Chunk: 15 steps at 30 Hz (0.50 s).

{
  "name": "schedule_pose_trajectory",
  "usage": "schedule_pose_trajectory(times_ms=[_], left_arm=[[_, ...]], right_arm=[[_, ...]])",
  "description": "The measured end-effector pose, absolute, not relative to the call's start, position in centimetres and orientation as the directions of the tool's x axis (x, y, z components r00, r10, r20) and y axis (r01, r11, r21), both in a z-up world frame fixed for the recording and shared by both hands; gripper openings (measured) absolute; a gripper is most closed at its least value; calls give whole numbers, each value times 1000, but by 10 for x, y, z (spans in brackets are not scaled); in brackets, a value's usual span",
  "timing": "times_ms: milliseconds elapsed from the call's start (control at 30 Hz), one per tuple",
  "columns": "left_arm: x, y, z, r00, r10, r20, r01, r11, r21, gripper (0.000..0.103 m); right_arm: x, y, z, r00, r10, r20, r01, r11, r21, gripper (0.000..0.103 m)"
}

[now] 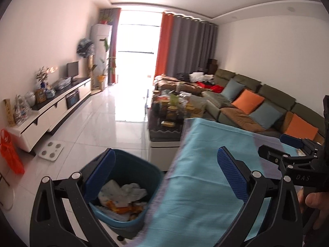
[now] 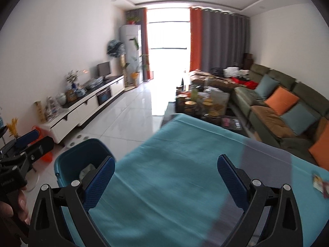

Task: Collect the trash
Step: 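Move both grippers back over the table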

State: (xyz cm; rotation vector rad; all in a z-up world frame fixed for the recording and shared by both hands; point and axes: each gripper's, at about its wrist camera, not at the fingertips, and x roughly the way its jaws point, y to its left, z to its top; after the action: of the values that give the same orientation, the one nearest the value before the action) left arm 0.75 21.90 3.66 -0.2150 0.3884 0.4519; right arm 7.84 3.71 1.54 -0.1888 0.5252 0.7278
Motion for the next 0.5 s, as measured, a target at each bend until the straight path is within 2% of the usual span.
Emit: schedule_pose_trajectory(times_ms=[500], left_arm=[[13,114,50,907,230,-353,-269,961,-64,98]], right_arm=[[39,-107,10,805,417,-422,-417,904,97,96]])
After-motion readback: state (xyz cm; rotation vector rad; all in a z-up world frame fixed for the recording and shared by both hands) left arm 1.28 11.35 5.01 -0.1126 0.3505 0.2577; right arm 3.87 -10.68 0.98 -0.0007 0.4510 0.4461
